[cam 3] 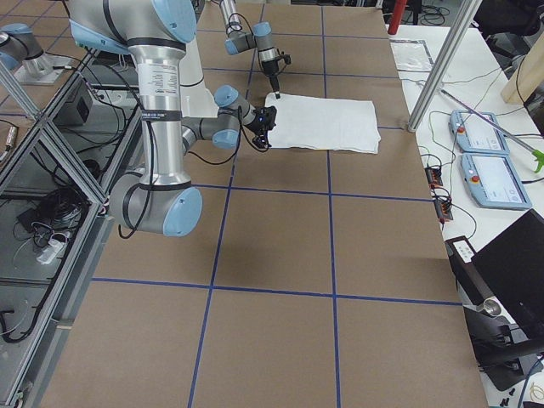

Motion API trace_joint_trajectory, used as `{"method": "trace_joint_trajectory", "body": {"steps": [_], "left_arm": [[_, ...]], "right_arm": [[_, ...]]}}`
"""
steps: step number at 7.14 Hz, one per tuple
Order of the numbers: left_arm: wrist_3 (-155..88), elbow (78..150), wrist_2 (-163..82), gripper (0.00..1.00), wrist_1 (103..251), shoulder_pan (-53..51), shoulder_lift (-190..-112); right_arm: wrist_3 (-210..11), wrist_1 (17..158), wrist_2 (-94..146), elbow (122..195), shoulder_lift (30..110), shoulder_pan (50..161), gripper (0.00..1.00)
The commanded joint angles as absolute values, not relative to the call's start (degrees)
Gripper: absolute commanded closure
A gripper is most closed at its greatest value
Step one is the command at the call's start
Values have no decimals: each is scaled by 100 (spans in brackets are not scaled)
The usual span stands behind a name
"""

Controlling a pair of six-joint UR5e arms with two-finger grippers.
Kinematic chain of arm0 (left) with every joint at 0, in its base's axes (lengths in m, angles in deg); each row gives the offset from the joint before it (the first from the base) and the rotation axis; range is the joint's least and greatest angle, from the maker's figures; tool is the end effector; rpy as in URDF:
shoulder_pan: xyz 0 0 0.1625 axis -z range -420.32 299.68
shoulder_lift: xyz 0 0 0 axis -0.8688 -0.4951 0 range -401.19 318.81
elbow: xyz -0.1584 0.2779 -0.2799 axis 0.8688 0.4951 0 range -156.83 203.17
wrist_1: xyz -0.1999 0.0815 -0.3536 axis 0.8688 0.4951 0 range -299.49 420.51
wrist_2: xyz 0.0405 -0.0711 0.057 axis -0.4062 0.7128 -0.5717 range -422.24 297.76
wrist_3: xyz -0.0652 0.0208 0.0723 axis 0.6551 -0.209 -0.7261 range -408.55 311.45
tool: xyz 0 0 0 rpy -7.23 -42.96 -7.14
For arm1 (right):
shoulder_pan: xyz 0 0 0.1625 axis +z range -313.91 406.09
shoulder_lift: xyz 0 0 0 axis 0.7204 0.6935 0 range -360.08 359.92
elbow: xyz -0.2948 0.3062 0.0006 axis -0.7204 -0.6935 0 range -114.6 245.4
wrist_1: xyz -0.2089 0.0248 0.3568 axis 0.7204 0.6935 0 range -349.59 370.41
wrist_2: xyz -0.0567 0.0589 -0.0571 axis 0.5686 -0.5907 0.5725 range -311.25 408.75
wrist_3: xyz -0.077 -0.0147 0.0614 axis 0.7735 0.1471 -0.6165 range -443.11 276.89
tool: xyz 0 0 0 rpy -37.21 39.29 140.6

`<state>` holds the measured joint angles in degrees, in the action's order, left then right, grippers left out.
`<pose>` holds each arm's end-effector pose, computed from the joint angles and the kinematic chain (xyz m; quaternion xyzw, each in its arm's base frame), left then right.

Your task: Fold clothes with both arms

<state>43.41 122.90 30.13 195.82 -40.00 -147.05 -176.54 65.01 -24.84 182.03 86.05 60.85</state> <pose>0.5145 -0.3284 0.3402 0.0759 0.5751 -0.1455 0.8015 -0.4370 -0.2821 0.3356 0.1722 -0.5238 0.2079 0.8079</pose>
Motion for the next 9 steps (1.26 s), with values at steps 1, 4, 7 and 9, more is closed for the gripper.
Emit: {"method": "trace_joint_trajectory", "body": {"steps": [1, 4, 7, 9], "left_arm": [[4348, 12292, 3004, 52, 19569, -4019, -14710], [4339, 12319, 3004, 46, 19551, -4107, -14710], [4348, 12380, 2978, 100, 19551, -4107, -14701], [4348, 12389, 2952, 100, 19551, -4107, -14710]], "right_arm": [[-17654, 6508, -2481, 18204, 8614, 6085, 0], [-17654, 6508, -2481, 18204, 8614, 6085, 0], [-17837, 6569, -2272, 18186, 8588, 5850, 0], [-18738, 7966, -2261, 18151, 7785, 5691, 4]]}}
